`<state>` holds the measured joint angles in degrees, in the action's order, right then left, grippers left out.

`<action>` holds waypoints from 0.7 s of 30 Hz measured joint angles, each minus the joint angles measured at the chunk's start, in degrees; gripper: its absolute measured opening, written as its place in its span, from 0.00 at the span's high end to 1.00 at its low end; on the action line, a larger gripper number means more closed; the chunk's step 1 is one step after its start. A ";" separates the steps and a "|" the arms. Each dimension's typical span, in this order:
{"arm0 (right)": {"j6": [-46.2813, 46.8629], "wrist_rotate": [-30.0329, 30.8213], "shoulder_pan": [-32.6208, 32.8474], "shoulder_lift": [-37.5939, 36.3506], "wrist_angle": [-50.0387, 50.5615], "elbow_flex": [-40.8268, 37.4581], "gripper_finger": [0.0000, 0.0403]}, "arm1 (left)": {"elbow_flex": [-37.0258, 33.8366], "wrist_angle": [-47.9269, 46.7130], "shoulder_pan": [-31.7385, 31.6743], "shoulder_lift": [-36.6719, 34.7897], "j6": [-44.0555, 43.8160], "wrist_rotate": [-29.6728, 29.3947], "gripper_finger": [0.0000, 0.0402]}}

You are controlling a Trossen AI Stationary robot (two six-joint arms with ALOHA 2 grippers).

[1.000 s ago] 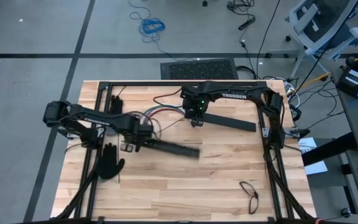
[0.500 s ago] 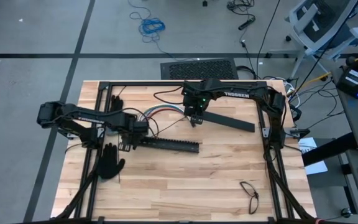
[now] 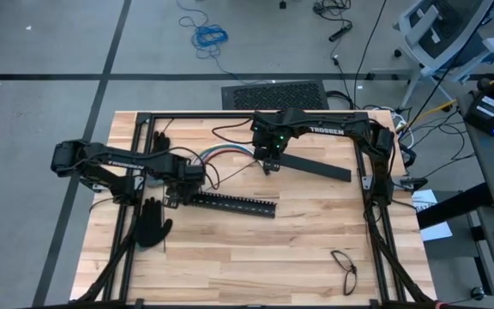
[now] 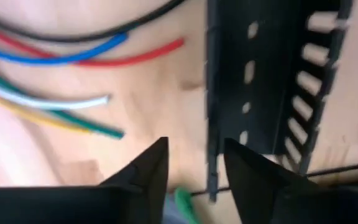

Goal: Ziptie cables

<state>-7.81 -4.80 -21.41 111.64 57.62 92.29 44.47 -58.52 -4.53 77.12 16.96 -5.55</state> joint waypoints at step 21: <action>-1.68 1.70 -3.01 -8.04 9.76 0.00 0.49 | 16.50 14.58 0.04 3.55 7.71 8.97 0.54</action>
<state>-9.49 -3.10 -24.42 103.60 67.39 92.29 60.97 -43.93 -4.49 80.67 24.67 3.42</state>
